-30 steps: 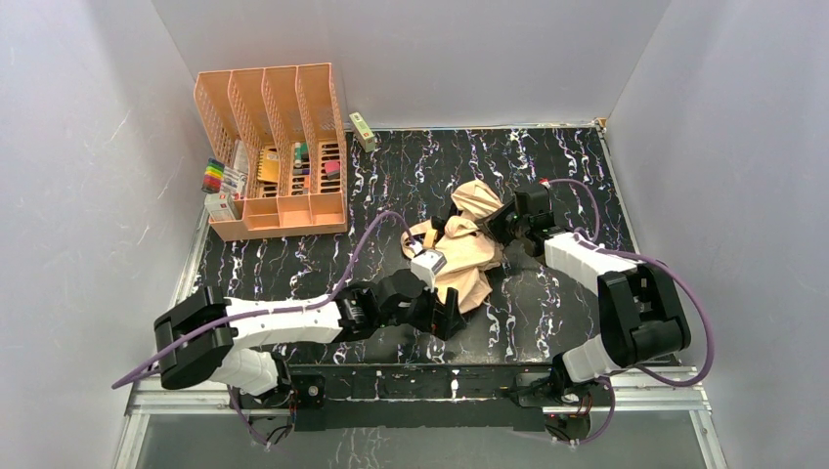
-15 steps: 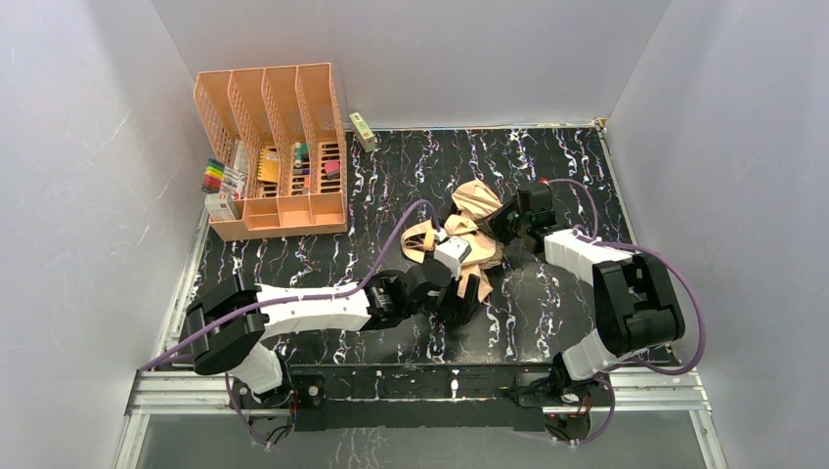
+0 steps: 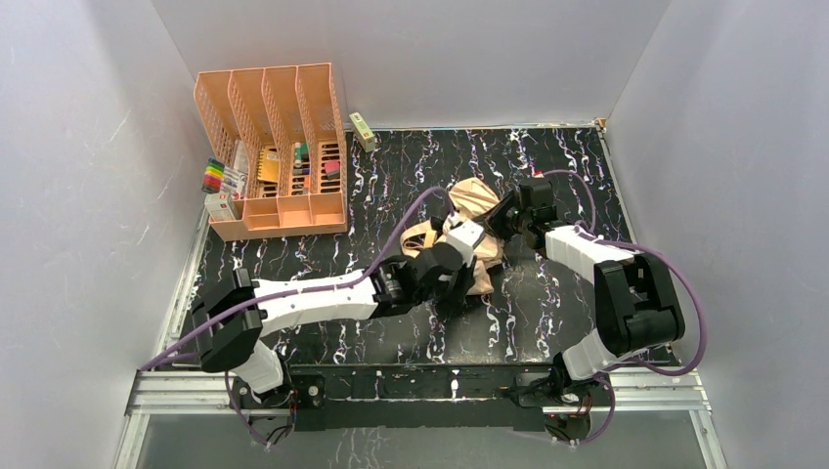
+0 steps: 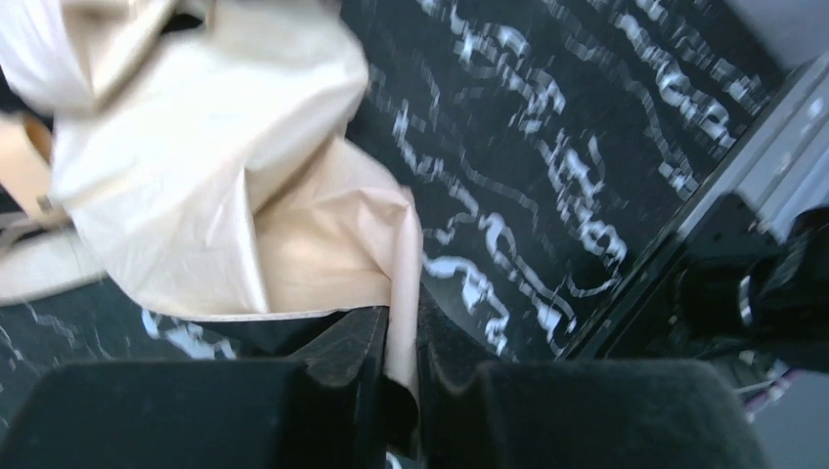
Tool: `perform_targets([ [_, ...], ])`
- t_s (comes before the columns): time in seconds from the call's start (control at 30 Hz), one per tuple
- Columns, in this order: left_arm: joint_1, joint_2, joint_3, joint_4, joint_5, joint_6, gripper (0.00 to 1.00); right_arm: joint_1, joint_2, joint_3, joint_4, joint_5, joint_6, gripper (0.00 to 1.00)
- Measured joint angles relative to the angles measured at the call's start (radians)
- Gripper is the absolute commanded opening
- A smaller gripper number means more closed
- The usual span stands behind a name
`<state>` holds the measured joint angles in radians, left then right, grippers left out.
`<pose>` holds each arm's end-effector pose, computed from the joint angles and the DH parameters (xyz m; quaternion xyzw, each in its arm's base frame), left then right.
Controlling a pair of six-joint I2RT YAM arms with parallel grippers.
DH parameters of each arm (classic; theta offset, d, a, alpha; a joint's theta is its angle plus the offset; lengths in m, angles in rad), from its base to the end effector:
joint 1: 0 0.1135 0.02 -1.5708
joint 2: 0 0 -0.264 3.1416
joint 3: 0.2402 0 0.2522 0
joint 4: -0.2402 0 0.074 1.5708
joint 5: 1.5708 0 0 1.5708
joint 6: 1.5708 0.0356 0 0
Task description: Put away the umbrella
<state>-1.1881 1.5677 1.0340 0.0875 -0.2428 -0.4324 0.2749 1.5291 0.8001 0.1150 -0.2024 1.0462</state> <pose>0.1418 -0.3294 0.2577 0.2498 0.8044 -0.3128 0.4390 0.3067 0.0939 0.1961 0.2891 0.8358 0.3518 0.3066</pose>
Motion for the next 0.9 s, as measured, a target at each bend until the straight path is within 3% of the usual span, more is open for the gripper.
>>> perform_targets([
  [0.33, 0.172, 0.058, 0.29, -0.069, 0.121, 0.126, 0.03, 0.0, 0.0, 0.111, -0.107, -0.113, -0.179, 0.18],
  [0.63, 0.318, 0.312, 0.593, -0.172, 0.264, 0.23, 0.0, -0.024, -0.02, 0.134, -0.198, -0.159, -0.252, 0.33],
  [0.9, 0.397, 0.517, 0.753, -0.205, 0.364, 0.249, 0.0, -0.076, -0.259, 0.136, -0.308, -0.079, -0.307, 0.45],
])
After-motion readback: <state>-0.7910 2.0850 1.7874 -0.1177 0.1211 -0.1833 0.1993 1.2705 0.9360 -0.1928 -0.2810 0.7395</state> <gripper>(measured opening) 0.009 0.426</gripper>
